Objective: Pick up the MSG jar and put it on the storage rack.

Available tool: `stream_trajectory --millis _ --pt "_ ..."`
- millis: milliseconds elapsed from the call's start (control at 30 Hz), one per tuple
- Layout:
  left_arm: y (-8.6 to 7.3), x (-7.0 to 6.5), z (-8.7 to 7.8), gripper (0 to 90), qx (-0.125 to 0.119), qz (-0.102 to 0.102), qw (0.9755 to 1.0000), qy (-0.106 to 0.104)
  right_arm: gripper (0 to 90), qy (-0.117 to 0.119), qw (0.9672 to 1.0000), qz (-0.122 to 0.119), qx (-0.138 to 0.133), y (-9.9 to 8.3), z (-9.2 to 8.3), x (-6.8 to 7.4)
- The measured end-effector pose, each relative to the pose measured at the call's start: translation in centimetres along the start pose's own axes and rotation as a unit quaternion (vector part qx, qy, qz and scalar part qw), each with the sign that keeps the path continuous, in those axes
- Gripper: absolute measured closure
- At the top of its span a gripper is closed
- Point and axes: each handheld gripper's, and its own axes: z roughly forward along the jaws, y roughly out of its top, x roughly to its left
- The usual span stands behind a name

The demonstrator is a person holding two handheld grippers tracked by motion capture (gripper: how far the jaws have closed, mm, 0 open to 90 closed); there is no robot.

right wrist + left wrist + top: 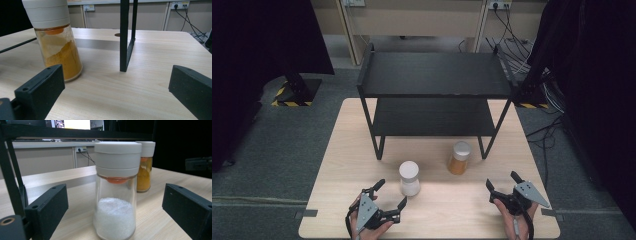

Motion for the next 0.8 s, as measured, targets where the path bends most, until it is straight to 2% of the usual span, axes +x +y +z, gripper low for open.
stream_trajectory --millis 333,533,800 --pt "0.9 -0.2 2.0 7.0 0.01 0.018 0.9998 -0.005 0.7 -0.001 1.0 -0.003 0.001 0.0 0.0 0.2" --pt "1.7 0.0 3.2 9.0 0.014 0.01 0.9998 -0.004 0.7 -0.001 1.0 -0.004 0.001 0.0 0.0 0.2" --pt "2.7 -0.3 5.1 15.2 0.024 0.0 0.9997 0.001 0.7 -0.001 1.0 -0.006 0.0 0.0 0.0 0.3"
